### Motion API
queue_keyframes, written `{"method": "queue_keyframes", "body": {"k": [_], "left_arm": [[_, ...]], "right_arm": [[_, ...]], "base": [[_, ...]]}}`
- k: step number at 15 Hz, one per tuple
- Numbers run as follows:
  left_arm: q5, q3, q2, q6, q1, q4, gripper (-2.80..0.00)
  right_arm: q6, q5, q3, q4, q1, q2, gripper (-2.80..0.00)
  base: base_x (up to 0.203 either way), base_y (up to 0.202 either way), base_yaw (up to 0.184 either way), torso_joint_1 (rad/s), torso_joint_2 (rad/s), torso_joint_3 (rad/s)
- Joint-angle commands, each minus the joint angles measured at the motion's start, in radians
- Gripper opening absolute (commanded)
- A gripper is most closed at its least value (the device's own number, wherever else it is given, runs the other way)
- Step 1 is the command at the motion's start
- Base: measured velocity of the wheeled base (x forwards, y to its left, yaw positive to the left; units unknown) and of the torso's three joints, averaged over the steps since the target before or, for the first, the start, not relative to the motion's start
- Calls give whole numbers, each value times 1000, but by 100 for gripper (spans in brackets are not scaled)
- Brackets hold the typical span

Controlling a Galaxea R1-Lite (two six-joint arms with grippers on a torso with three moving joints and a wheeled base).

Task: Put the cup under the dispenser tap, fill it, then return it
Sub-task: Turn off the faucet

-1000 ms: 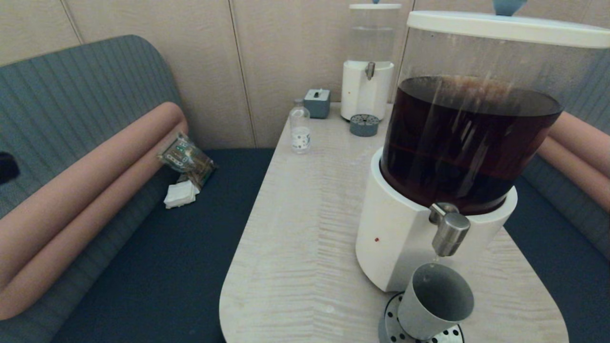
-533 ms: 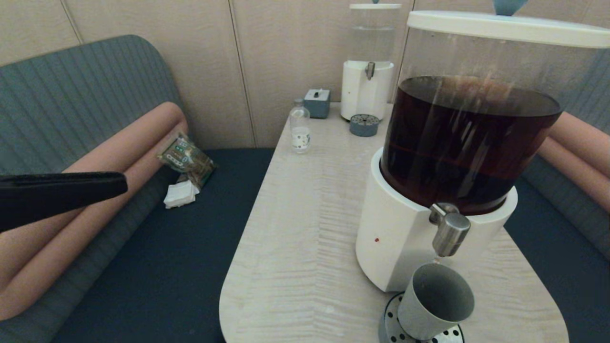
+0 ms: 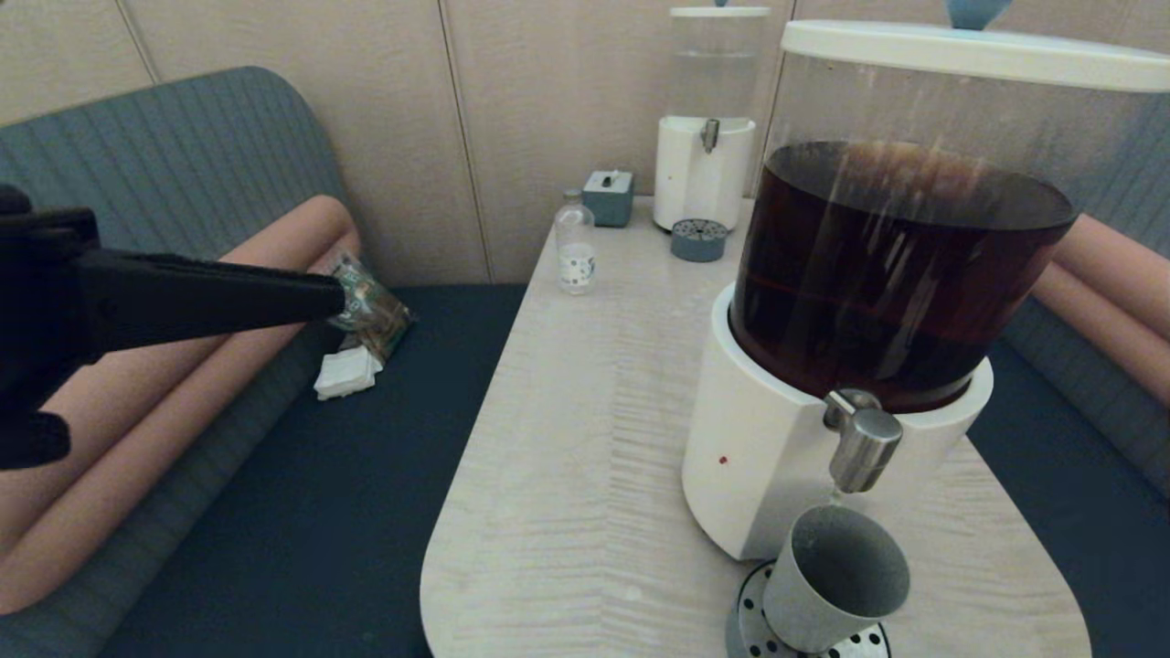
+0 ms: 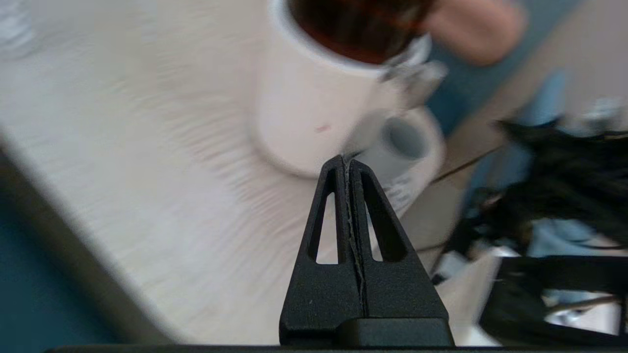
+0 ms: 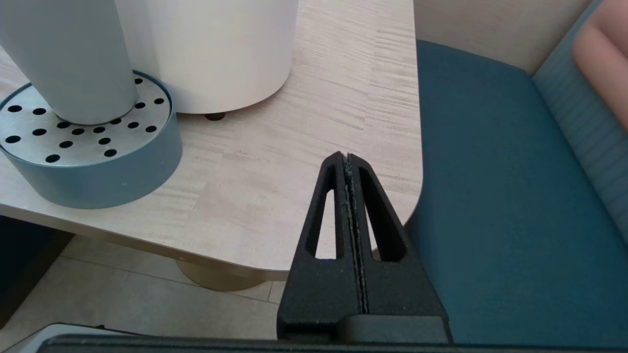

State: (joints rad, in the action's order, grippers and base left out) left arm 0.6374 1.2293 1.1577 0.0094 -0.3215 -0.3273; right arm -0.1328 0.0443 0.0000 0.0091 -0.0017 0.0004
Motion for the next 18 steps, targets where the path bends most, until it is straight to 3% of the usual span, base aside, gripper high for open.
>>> {"method": "queue_keyframes", "body": {"k": [1, 3, 5, 7, 10, 15, 18], "left_arm": [[-53, 114, 76, 56, -67, -191, -280], [-121, 165, 113, 124, -178, -287, -280], [-239, 183, 175, 173, -263, -297, -280], [-274, 188, 234, 233, -301, -254, -280], [-310, 199, 339, 393, -335, -185, -280], [-370, 205, 500, 417, -446, 39, -280], [-411, 209, 546, 417, -491, 78, -280]], "right_arm": [[-2, 0, 9, 0, 0, -3, -280], [-1, 0, 10, 0, 0, -3, -280], [-2, 0, 11, 0, 0, -3, -280], [-1, 0, 10, 0, 0, -3, -280], [-1, 0, 9, 0, 0, -3, -280], [-2, 0, 9, 0, 0, -3, -280], [-1, 0, 9, 0, 0, -3, -280]], "base": [[0, 0, 0, 0, 0, 0], [0, 0, 0, 0, 0, 0], [0, 0, 0, 0, 0, 0], [0, 0, 0, 0, 0, 0], [0, 0, 0, 0, 0, 0], [0, 0, 0, 0, 0, 0], [0, 0, 0, 0, 0, 0]]}}
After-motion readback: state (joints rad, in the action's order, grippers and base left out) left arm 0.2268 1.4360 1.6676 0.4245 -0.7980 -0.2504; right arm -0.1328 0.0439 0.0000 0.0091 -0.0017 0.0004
